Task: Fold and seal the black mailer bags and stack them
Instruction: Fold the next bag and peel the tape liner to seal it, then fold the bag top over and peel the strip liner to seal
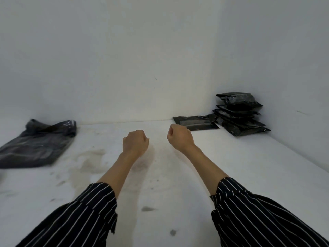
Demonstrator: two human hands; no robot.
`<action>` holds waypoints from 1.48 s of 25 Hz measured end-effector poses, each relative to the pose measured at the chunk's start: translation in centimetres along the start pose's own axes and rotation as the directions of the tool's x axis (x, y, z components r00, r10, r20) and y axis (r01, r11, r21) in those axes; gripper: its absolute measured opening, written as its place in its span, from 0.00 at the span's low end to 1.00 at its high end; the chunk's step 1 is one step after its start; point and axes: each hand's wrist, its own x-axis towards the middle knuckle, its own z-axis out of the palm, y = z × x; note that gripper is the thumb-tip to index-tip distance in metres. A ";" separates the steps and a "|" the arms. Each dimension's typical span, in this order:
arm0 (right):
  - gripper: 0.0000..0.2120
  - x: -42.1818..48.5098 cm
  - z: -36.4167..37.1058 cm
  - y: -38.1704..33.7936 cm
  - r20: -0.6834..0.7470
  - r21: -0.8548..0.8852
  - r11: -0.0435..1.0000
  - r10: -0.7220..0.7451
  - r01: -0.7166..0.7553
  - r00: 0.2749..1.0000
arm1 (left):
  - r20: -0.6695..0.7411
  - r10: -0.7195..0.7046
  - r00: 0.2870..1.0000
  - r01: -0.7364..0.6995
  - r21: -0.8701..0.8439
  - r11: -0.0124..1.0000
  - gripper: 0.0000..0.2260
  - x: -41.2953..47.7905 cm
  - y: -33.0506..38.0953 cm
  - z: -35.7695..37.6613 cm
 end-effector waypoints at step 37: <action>0.08 -0.8 16.4 -27.5 0.321 0.913 0.251 0.048 -0.322 0.946 | -0.178 -0.573 0.800 0.599 0.179 0.781 0.29 -0.9 -29.1 -13.8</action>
